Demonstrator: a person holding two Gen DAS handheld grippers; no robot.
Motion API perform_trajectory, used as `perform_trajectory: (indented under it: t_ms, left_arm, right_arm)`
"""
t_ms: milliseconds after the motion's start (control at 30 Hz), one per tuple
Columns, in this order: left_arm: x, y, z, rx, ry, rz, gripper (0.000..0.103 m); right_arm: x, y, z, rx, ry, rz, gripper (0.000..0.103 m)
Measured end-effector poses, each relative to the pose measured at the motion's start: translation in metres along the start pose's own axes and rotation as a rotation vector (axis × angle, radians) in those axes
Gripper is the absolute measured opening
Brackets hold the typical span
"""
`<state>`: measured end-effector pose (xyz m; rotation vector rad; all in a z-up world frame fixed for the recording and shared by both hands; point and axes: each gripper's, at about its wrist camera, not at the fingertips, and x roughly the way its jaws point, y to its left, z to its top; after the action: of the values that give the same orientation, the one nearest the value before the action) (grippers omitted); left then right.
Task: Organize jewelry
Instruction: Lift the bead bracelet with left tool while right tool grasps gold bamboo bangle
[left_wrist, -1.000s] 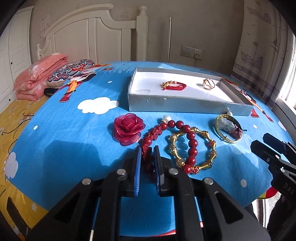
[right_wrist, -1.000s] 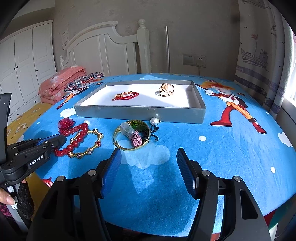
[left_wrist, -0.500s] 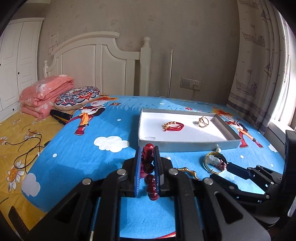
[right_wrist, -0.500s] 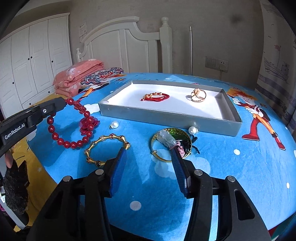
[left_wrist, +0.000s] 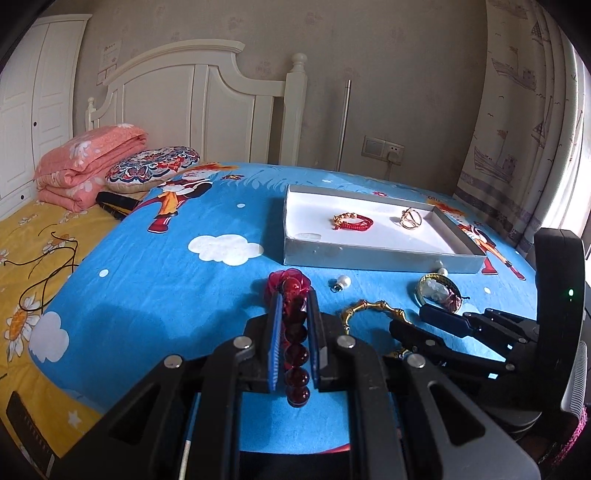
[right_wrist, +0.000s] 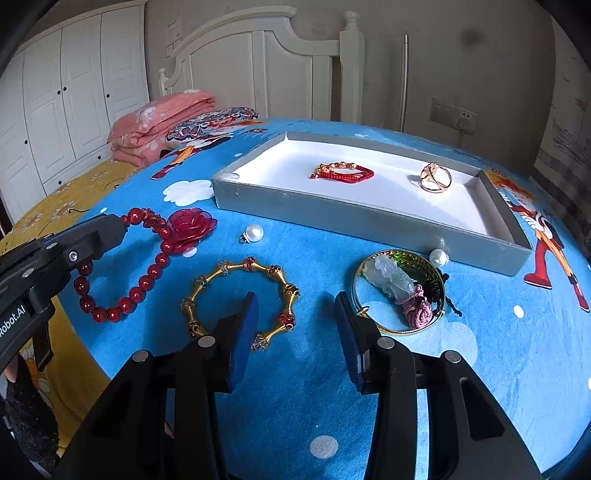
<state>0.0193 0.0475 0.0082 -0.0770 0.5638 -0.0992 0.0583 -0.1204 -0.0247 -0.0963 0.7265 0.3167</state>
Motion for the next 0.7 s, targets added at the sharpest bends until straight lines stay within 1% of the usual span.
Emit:
perform_trajectory:
  t_ms: [33, 67, 200, 300, 367, 467, 500, 533, 600, 700]
  left_arm:
    - [0.0, -0.001, -0.001, 0.002, -0.001, -0.001, 0.013]
    - [0.0, -0.002, -0.001, 0.004, -0.002, -0.001, 0.013]
    - [0.0, -0.002, -0.002, 0.002, 0.001, -0.002, 0.013]
    - [0.001, -0.002, -0.003, 0.001, 0.004, -0.004, 0.013]
    - [0.001, -0.003, -0.004, 0.004, 0.006, -0.006, 0.013]
    - [0.001, -0.005, -0.005, 0.009, 0.008, -0.009, 0.013]
    - [0.002, -0.005, -0.005, 0.01, 0.009, -0.011, 0.013]
    - [0.002, -0.006, -0.005, 0.011, 0.009, -0.013, 0.013]
    - [0.001, -0.007, -0.005, 0.016, 0.007, -0.016, 0.013]
    - [-0.002, -0.01, -0.004, 0.025, -0.003, -0.019, 0.013]
  right_arm:
    - [-0.001, -0.002, -0.001, -0.002, 0.001, -0.014, 0.014]
    - [-0.002, -0.005, -0.002, -0.001, 0.0, -0.026, 0.011]
    - [-0.005, -0.012, -0.005, 0.003, 0.0, -0.052, 0.011]
    - [-0.005, -0.015, -0.005, 0.02, -0.002, -0.06, 0.013]
    - [-0.005, -0.014, -0.005, 0.016, -0.001, -0.065, 0.015]
    - [-0.005, -0.012, -0.006, -0.001, -0.006, -0.072, 0.014]
    - [-0.006, -0.01, -0.006, -0.011, -0.011, -0.065, 0.01]
    - [-0.006, -0.008, -0.007, -0.018, -0.018, -0.069, 0.01]
    - [-0.008, -0.011, -0.008, -0.004, -0.029, -0.051, 0.01]
    - [-0.019, -0.015, -0.007, 0.018, -0.08, -0.047, 0.01]
